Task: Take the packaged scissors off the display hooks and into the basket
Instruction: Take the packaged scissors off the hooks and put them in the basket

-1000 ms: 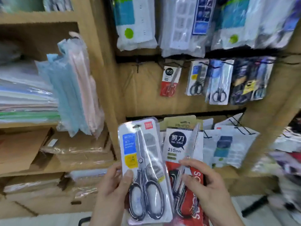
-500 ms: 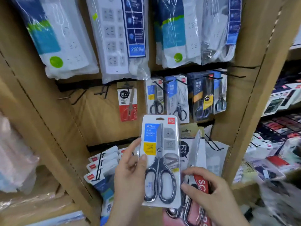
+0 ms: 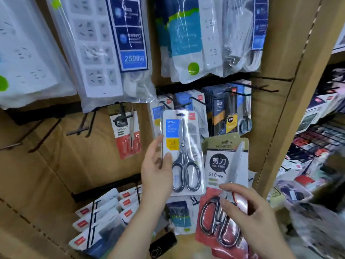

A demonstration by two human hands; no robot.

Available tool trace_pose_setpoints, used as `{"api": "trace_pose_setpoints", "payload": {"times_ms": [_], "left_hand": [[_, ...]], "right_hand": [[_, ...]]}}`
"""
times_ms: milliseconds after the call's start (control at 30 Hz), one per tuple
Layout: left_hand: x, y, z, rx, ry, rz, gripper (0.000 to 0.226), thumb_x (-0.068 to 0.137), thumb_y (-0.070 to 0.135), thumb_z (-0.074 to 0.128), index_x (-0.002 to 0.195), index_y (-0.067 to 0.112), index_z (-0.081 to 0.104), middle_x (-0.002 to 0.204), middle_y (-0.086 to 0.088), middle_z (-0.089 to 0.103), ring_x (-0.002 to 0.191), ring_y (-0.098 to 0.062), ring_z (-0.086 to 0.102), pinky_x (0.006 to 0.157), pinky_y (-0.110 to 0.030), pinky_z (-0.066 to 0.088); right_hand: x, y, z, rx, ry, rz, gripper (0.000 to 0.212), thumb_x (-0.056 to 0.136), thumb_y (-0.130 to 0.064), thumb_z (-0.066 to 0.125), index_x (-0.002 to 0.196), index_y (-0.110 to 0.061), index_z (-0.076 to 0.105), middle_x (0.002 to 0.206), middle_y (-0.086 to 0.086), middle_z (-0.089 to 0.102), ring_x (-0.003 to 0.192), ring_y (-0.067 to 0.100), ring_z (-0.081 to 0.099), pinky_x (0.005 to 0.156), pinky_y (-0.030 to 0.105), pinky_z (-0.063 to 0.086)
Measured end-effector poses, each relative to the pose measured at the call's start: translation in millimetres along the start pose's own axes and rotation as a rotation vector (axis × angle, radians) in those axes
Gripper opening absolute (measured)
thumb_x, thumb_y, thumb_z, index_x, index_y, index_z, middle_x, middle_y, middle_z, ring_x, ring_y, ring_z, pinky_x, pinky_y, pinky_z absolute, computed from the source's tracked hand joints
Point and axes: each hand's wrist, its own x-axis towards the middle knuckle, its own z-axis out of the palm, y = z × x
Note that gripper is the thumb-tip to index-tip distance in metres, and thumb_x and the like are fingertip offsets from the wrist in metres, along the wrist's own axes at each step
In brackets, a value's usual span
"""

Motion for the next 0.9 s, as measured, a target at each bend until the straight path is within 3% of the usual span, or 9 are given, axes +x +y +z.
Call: {"api": "trace_pose_setpoints", "payload": {"times_ms": [200, 333, 400, 500, 567, 700, 767, 833, 900], "left_hand": [[5, -11, 5, 0.005, 0.036, 0.02, 0.047, 0.099, 0.007, 0.055, 0.132, 0.04, 0.053, 0.081, 0.007, 0.072, 0.056, -0.001, 0.053, 0.058, -0.016, 0.045], [7, -21, 9, 0.047, 0.127, 0.041, 0.046, 0.098, 0.007, 0.056, 0.129, 0.041, 0.054, 0.064, 0.02, 0.06, 0.049, -0.003, 0.04, 0.049, -0.016, 0.04], [15, -26, 14, 0.092, 0.172, 0.032, 0.046, 0.098, 0.007, 0.056, 0.129, 0.042, 0.053, 0.061, 0.022, 0.056, 0.05, -0.001, 0.043, 0.05, -0.013, 0.04], [30, -36, 20, 0.158, 0.245, 0.036, 0.048, 0.099, 0.01, 0.057, 0.131, 0.045, 0.054, 0.076, 0.013, 0.062, 0.06, -0.008, 0.054, 0.058, -0.016, 0.049], [42, -42, 23, 0.259, 0.287, 0.055, 0.048, 0.098, 0.012, 0.058, 0.134, 0.043, 0.053, 0.071, 0.011, 0.056, 0.061, -0.013, 0.05, 0.06, -0.017, 0.047], [77, -49, 29, 0.408, 0.389, 0.054, 0.049, 0.098, 0.016, 0.06, 0.137, 0.044, 0.051, 0.067, 0.012, 0.05, 0.062, -0.007, 0.047, 0.062, -0.01, 0.042], [96, -53, 32, 0.497, 0.42, 0.061, 0.047, 0.098, 0.018, 0.059, 0.14, 0.039, 0.05, 0.071, 0.014, 0.051, 0.061, -0.006, 0.048, 0.058, -0.004, 0.04], [114, -60, 35, 0.556, 0.441, 0.049, 0.046, 0.099, 0.019, 0.058, 0.141, 0.038, 0.05, 0.07, 0.011, 0.051, 0.061, -0.007, 0.048, 0.056, -0.008, 0.039], [129, -65, 40, 0.615, 0.459, 0.036, 0.046, 0.099, 0.021, 0.058, 0.14, 0.039, 0.049, 0.068, 0.008, 0.053, 0.063, -0.013, 0.052, 0.063, -0.027, 0.049]], "right_hand": [[12, 10, 3, 0.004, 0.032, -0.003, 0.038, 0.078, -0.015, 0.081, 0.097, -0.047, 0.074, 0.106, -0.032, 0.066, 0.133, 0.02, 0.047, 0.116, 0.053, 0.031], [26, 14, 0, -0.005, -0.022, -0.006, 0.036, 0.078, -0.017, 0.081, 0.094, -0.049, 0.073, 0.104, -0.034, 0.064, 0.128, 0.013, 0.051, 0.115, 0.051, 0.034], [35, 15, -4, -0.037, -0.082, -0.01, 0.032, 0.079, -0.024, 0.079, 0.096, -0.051, 0.072, 0.11, -0.036, 0.063, 0.136, 0.02, 0.045, 0.115, 0.055, 0.031], [53, 17, -13, -0.038, -0.148, -0.029, 0.029, 0.077, -0.032, 0.077, 0.1, -0.05, 0.071, 0.115, -0.025, 0.067, 0.138, 0.02, 0.043, 0.115, 0.054, 0.032], [66, 16, -19, -0.02, -0.195, -0.05, 0.029, 0.074, -0.041, 0.074, 0.102, -0.05, 0.071, 0.117, -0.025, 0.068, 0.139, 0.019, 0.042, 0.116, 0.053, 0.031], [92, 15, -27, -0.006, -0.261, -0.114, 0.037, 0.081, -0.02, 0.077, 0.094, -0.053, 0.071, 0.106, -0.036, 0.067, 0.126, 0.005, 0.053, 0.117, 0.051, 0.03], [103, 16, -31, -0.005, -0.288, -0.106, 0.04, 0.081, -0.017, 0.077, 0.093, -0.055, 0.07, 0.104, -0.039, 0.065, 0.126, 0.008, 0.053, 0.117, 0.051, 0.03], [114, 18, -35, 0.0, -0.319, -0.099, 0.04, 0.081, -0.018, 0.077, 0.093, -0.056, 0.07, 0.103, -0.041, 0.063, 0.129, 0.015, 0.051, 0.118, 0.051, 0.029], [123, 20, -38, 0.01, -0.351, -0.101, 0.038, 0.081, -0.022, 0.077, 0.095, -0.057, 0.069, 0.106, -0.042, 0.061, 0.135, 0.018, 0.046, 0.117, 0.051, 0.029]]}}
